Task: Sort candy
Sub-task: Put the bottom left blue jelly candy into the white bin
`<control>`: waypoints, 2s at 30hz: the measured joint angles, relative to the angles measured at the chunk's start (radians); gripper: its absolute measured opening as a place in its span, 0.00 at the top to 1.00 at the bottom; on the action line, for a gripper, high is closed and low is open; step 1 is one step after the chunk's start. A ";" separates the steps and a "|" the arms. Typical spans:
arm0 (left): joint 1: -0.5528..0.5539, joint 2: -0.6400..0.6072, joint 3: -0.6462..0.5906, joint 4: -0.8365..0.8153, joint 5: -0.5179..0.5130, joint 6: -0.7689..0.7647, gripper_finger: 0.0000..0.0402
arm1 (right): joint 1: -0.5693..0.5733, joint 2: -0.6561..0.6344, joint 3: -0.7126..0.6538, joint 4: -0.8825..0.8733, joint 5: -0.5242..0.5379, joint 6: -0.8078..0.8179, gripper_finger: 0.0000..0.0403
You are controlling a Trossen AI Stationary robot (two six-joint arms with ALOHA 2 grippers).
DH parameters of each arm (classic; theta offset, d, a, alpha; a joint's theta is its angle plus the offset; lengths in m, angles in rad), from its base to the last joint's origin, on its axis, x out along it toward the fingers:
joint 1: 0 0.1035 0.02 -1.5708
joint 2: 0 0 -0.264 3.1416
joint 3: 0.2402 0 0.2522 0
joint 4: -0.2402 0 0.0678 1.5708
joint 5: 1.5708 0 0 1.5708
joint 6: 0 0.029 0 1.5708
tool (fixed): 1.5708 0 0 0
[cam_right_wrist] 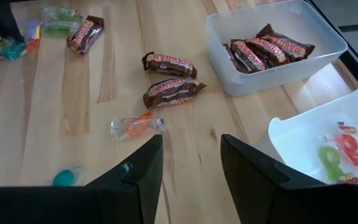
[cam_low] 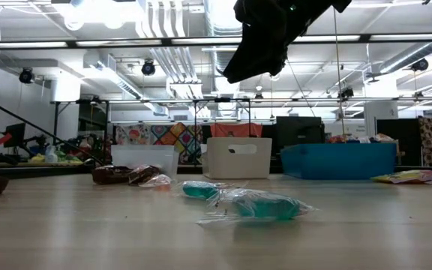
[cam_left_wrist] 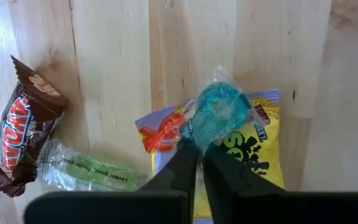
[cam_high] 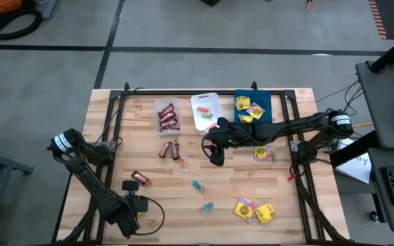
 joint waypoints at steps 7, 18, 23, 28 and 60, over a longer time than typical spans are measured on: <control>0.000 -0.034 0.066 -0.023 -0.067 0.000 0.99 | 0.007 0.000 0.000 -0.017 0.000 0.000 0.62; 0.034 -0.154 0.210 -0.072 -0.703 0.127 1.00 | 0.175 0.002 -0.030 0.049 -0.001 -0.070 0.62; 0.075 -0.209 0.128 0.123 -0.855 0.363 1.00 | 0.280 0.004 -0.110 0.270 0.000 -0.102 0.62; 0.161 -0.234 -0.038 0.499 -0.852 0.559 1.00 | 0.336 0.027 -0.201 0.587 0.000 -0.238 0.62; 0.331 -0.163 -0.343 1.430 -0.752 0.812 1.00 | 0.305 0.249 -0.079 0.773 0.130 -0.385 0.62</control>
